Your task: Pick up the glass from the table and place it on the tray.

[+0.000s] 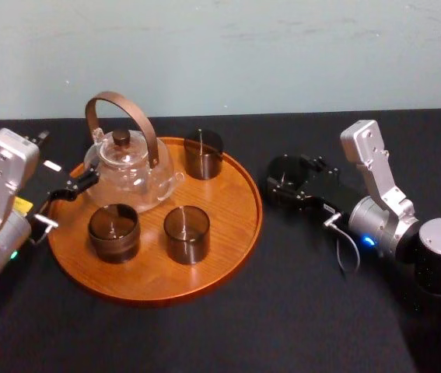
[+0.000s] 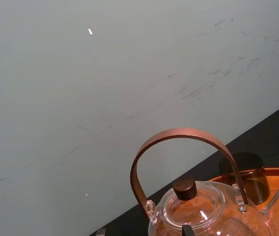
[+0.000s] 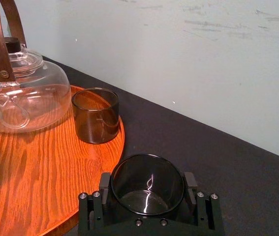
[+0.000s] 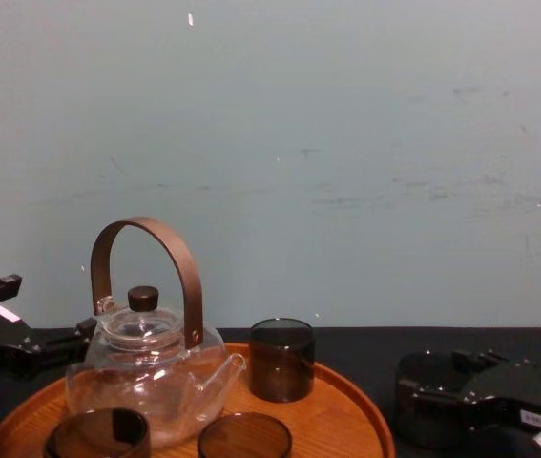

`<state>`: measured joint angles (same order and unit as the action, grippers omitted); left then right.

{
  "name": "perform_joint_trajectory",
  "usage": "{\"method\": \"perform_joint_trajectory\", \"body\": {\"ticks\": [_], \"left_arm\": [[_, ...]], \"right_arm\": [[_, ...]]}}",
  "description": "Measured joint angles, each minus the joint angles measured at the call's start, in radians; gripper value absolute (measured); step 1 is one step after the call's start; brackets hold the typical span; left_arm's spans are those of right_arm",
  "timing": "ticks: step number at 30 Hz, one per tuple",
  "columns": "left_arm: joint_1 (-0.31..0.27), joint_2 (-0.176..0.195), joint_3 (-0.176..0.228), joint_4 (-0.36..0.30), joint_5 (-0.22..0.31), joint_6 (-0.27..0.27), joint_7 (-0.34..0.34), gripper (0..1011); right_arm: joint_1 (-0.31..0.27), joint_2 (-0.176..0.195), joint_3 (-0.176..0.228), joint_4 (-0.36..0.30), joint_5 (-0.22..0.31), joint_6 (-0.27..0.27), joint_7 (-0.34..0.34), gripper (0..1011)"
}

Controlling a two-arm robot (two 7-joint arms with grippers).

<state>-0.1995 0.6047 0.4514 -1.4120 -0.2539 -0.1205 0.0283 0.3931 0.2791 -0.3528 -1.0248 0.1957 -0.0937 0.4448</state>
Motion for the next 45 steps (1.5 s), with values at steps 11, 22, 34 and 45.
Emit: {"method": "perform_joint_trajectory", "body": {"ticks": [11,22,34,45], "left_arm": [[0.0,0.0,0.0,0.0,0.0,0.0,0.0,1002],[0.0,0.0,0.0,0.0,0.0,0.0,0.0,1001],[0.0,0.0,0.0,0.0,0.0,0.0,0.0,1001],[0.0,0.0,0.0,0.0,0.0,0.0,0.0,1001]], "right_arm": [[0.0,0.0,0.0,0.0,0.0,0.0,0.0,904],[-0.018,0.011,-0.002,-0.055,0.0,0.024,0.0,904],[-0.062,0.04,0.0,-0.19,0.02,0.067,0.0,904],[-0.041,0.017,-0.037,-0.18,0.021,0.061,0.01,904]]}}
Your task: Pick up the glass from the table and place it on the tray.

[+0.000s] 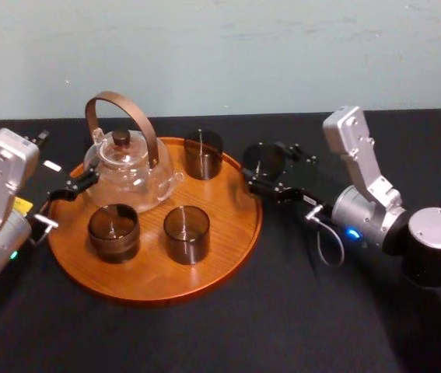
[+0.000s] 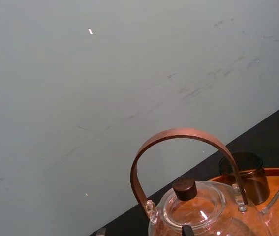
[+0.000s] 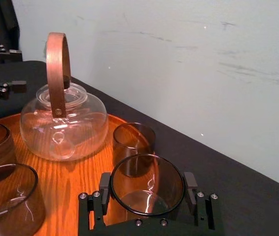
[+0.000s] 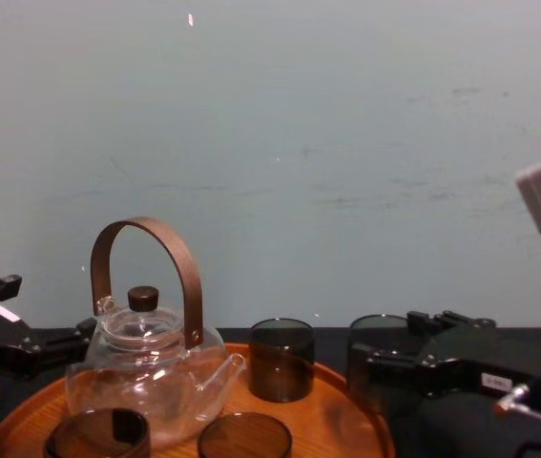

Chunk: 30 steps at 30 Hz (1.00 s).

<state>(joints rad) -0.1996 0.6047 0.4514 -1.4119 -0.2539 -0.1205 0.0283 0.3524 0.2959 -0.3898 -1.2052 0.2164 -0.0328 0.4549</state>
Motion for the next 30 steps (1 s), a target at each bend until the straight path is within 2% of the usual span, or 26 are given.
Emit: {"method": "perform_joint_trajectory", "body": {"ticks": [15,30], "left_arm": [[0.0,0.0,0.0,0.0,0.0,0.0,0.0,1002],[0.0,0.0,0.0,0.0,0.0,0.0,0.0,1001]], "right_arm": [[0.073,-0.056,-0.052,0.103,-0.013,-0.044,0.026,904],[0.102,-0.093,-0.079,0.167,-0.016,-0.062,0.036,904]]}}
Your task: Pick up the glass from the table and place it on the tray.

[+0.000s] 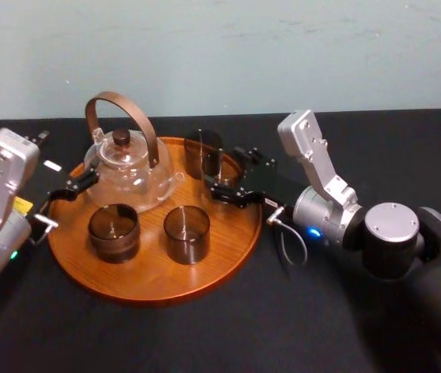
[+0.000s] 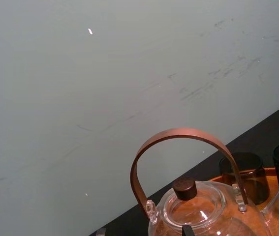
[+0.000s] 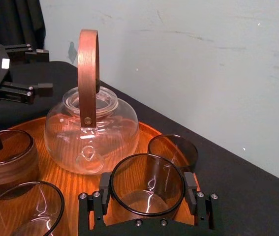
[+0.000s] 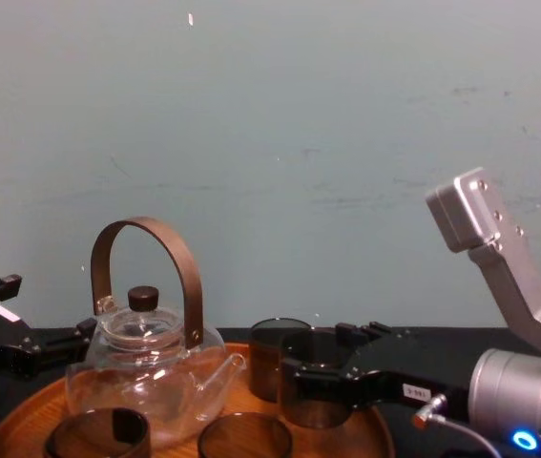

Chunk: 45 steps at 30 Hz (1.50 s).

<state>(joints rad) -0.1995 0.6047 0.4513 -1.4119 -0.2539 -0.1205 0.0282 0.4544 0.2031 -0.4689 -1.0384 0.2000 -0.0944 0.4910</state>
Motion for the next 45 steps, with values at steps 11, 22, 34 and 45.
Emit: {"method": "perform_joint_trajectory", "body": {"ticks": [11,22,34,45], "left_arm": [[0.0,0.0,0.0,0.0,0.0,0.0,0.0,1001],[0.0,0.0,0.0,0.0,0.0,0.0,0.0,1001],[0.0,0.0,0.0,0.0,0.0,0.0,0.0,1001],[0.0,0.0,0.0,0.0,0.0,0.0,0.0,1001]], "right_arm": [[0.007,-0.007,-0.003,0.036,-0.002,-0.008,0.001,904],[0.006,-0.014,0.002,0.047,-0.003,-0.012,-0.009,904],[0.005,-0.013,0.002,0.047,-0.003,-0.011,-0.009,978],[-0.004,-0.007,0.012,0.037,0.007,-0.012,-0.002,1002]]}}
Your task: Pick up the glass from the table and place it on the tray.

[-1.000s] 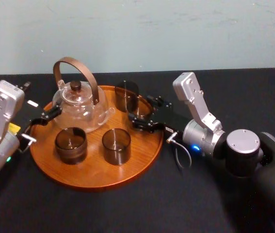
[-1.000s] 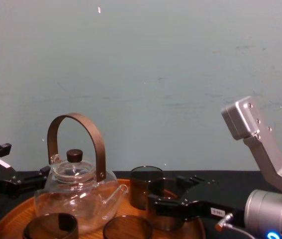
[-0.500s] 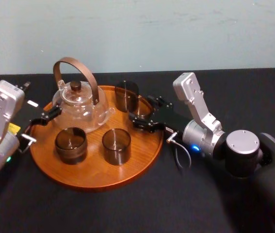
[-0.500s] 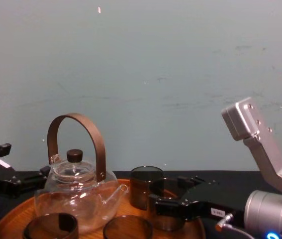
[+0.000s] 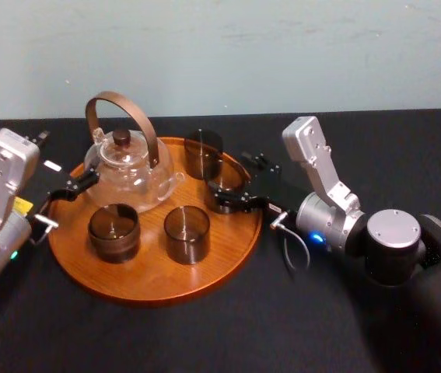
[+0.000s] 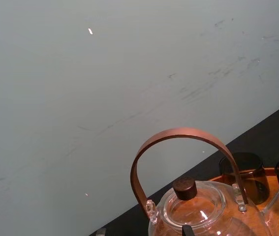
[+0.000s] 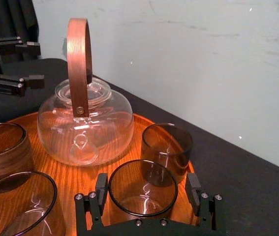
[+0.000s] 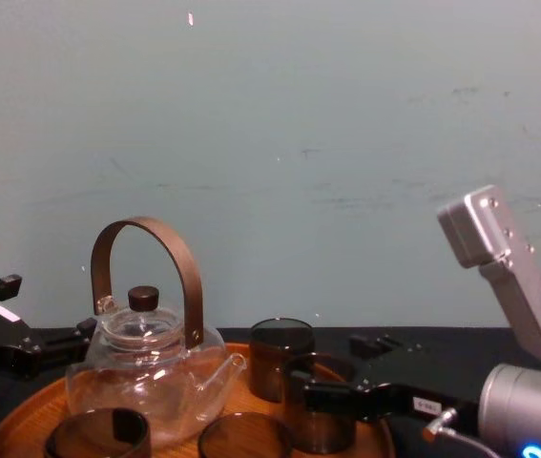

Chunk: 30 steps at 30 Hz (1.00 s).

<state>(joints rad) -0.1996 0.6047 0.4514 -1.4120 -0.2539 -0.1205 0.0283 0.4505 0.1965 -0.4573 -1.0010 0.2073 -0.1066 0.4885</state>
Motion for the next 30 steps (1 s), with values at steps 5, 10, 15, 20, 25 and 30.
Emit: {"method": "perform_joint_trajectory", "body": {"ticks": [5,10,15,20,25,30], "left_arm": [[0.0,0.0,0.0,0.0,0.0,0.0,0.0,1001],[0.0,0.0,0.0,0.0,0.0,0.0,0.0,1001],[0.0,0.0,0.0,0.0,0.0,0.0,0.0,1001],[0.0,0.0,0.0,0.0,0.0,0.0,0.0,1001],[0.0,0.0,0.0,0.0,0.0,0.0,0.0,1001],[0.0,0.0,0.0,0.0,0.0,0.0,0.0,1001]], "right_arm": [[-0.03,0.027,0.013,-0.072,0.002,0.017,-0.013,1002],[-0.079,0.065,0.035,-0.176,0.017,0.032,-0.023,1002],[-0.134,0.103,0.055,-0.275,0.034,0.037,-0.027,1002],[-0.201,0.147,0.085,-0.375,0.055,0.034,-0.041,1002],[-0.268,0.184,0.132,-0.44,0.068,0.024,-0.076,1002],[-0.31,0.201,0.183,-0.455,0.092,0.018,-0.098,1002]]}}
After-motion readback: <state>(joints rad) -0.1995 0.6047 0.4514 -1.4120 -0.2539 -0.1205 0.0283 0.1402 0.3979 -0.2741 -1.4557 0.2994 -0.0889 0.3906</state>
